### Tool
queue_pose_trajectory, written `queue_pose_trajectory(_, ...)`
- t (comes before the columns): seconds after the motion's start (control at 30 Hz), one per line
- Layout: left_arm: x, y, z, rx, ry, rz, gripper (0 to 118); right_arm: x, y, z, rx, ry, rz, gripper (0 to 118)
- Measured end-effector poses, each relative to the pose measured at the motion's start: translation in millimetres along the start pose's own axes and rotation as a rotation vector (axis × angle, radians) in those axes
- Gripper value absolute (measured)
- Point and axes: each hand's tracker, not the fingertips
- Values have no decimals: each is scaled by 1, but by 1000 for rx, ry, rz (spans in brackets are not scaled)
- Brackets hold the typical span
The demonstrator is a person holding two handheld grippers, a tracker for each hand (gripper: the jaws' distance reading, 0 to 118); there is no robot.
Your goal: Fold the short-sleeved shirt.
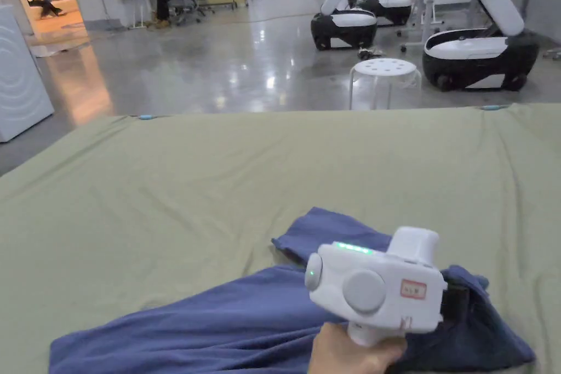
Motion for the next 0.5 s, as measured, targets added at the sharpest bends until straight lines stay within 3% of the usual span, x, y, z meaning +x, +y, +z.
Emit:
queue_pose_trajectory(0.13,44,-68,-32,-102,-136,-23,7,10,-4,5,-9,-29,-19,0)
queue_pose_trajectory(0.27,61,-101,-29,-77,-51,-129,10,7,-7,2,-24,-28,-17,0)
queue_pose_trajectory(0.3,56,-102,-25,-68,-62,-115,16,4,-7,0,-26,-24,-17,0)
queue_pose_trajectory(0.33,57,-99,-15,-74,-64,-117,32,2,-7,-2,-30,-14,-19,0)
queue_pose_trajectory(0.43,46,-84,27,-28,-41,-175,41,-4,-4,-3,-21,29,-30,0)
queue_pose_trajectory(0.5,48,-72,74,77,93,-292,60,-9,1,-5,-8,46,-24,0)
